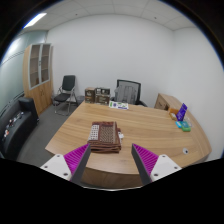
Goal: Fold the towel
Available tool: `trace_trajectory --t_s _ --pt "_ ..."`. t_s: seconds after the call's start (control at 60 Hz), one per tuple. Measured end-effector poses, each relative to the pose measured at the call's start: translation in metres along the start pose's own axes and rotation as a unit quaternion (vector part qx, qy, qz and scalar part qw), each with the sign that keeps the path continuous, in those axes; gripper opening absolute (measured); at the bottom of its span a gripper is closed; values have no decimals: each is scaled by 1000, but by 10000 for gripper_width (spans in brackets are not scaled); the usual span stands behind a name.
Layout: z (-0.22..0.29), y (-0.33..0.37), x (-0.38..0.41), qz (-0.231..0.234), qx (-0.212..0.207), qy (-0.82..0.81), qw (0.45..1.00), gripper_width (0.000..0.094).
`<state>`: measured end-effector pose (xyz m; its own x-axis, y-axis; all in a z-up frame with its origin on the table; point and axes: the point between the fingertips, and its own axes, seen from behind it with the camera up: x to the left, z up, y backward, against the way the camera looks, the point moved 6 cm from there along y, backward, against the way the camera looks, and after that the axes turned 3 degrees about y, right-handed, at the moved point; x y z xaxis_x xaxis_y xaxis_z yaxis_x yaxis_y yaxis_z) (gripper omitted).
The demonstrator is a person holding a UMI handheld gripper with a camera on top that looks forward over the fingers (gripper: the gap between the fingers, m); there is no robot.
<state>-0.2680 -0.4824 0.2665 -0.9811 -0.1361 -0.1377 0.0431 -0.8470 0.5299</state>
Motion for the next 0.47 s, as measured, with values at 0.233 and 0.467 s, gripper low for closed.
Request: trace_trajectory --t_s 0.233,0.467 --pt "-3 51 10 -17 -17 5 1000 856" --pt "-1 64 17 -25 -21 7 999 857"
